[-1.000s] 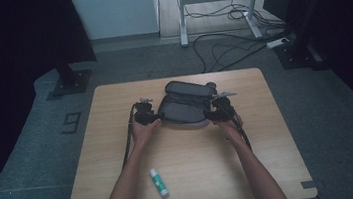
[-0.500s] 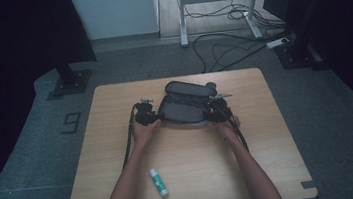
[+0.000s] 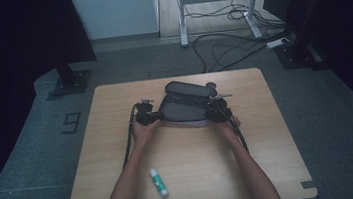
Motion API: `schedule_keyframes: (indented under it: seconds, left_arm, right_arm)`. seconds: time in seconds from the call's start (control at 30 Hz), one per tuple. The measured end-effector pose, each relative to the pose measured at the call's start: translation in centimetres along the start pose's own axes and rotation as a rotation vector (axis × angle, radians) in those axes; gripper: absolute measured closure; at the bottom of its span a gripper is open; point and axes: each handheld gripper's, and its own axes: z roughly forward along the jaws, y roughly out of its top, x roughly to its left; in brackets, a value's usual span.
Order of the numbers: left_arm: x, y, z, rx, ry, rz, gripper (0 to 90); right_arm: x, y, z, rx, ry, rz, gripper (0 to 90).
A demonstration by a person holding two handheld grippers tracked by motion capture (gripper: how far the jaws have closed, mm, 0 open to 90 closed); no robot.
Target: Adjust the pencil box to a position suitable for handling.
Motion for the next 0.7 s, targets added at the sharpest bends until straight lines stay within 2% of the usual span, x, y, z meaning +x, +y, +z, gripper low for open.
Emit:
schedule_keyframes:
  seconds: [0.1,0.27,0.3,0.43,0.6,0.7]
  left_arm:
    - [-0.04,0.14,-0.03,0.008,0.005,0.000,67.5]
    - [-0.02,0.32,-0.16,0.005,0.005,-0.008,78.0]
    - [-0.01,0.40,-0.19,0.007,0.006,-0.008,79.4]
    - [0.10,0.42,-0.22,0.002,0.001,-0.015,82.5]
    - [0.08,0.44,-0.16,-0.005,0.006,-0.011,81.8]
    - [0.02,0.52,0.04,-0.004,0.025,0.000,74.0]
  right_arm:
    - [0.06,0.01,0.00,-0.001,-0.010,-0.003,76.3]
    - [0.30,-0.01,0.02,-0.001,-0.032,-0.020,80.7]
    - [0.42,-0.02,-0.01,0.000,-0.043,-0.057,81.9]
    - [0.48,-0.03,-0.08,-0.001,-0.047,-0.064,83.1]
    - [0.41,-0.04,-0.08,-0.003,-0.046,-0.061,83.5]
    - [0.54,-0.05,-0.06,-0.003,-0.054,-0.074,83.5]
